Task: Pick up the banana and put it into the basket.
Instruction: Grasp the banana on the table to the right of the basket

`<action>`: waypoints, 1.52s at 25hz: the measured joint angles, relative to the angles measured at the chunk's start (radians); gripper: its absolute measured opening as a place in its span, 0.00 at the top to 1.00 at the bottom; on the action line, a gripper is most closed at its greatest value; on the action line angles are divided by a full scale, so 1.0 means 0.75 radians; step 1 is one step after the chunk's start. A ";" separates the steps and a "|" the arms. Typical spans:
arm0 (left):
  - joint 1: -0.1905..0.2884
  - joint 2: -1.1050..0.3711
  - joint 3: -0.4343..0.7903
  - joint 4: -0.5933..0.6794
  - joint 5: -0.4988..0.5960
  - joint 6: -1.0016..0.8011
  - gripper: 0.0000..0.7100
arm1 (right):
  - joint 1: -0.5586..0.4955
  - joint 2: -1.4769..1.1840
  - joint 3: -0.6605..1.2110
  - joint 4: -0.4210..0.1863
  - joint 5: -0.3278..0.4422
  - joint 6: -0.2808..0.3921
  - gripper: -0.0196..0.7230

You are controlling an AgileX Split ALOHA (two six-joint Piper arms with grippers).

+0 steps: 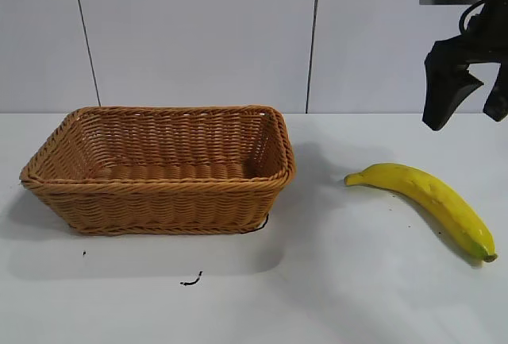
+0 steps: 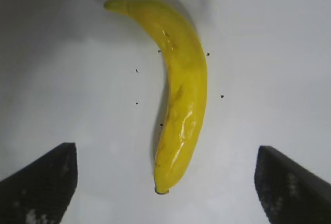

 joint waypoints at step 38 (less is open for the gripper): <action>0.000 0.000 0.000 0.000 0.000 0.000 0.11 | -0.004 0.336 -0.010 -0.022 -0.209 0.037 0.58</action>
